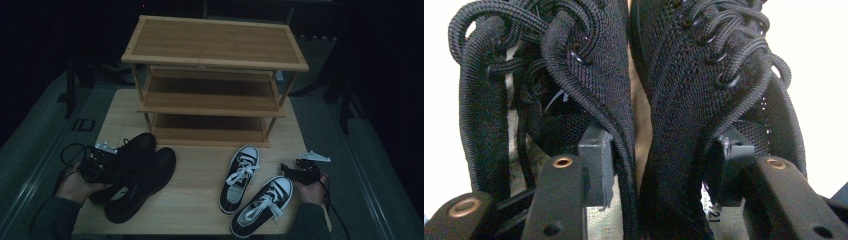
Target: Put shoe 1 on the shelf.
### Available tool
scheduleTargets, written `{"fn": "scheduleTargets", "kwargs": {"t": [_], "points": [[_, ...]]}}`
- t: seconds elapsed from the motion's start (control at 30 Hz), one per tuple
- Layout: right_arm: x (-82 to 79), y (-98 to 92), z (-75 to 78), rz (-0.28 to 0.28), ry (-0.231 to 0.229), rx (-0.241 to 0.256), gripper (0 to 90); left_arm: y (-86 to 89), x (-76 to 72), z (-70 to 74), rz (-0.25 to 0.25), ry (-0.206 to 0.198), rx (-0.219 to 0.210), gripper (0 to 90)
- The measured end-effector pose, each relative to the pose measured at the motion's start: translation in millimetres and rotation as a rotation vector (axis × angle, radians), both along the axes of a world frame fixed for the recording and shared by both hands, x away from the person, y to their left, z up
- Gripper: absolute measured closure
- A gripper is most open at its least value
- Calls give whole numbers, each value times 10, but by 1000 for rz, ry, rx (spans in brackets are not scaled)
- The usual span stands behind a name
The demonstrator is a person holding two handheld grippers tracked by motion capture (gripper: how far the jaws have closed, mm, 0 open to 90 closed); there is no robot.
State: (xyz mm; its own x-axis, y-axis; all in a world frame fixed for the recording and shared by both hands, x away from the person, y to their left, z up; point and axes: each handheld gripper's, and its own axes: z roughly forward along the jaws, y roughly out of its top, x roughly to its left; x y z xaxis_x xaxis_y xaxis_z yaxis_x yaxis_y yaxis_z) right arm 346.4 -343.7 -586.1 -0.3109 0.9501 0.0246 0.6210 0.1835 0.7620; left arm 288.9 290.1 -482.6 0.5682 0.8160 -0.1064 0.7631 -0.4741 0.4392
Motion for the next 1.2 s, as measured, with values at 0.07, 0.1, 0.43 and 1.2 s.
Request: {"fn": "scheduleTargets", "kwargs": {"t": [0.07, 0.1, 0.43, 1.2], "points": [[0, 0, 0, 0, 0, 0, 283, -1, 22, -8, 3, 23, -5, 557], [0, 0, 0, 0, 0, 0, 283, -5, 33, -11, 6, 34, -7, 562], [0, 0, 0, 0, 0, 1, 283, 2, 31, -14, 25, 17, 0, 823], [0, 0, 0, 0, 0, 0, 284, -81, -117, 194, 11, -94, 4, 857]]}}
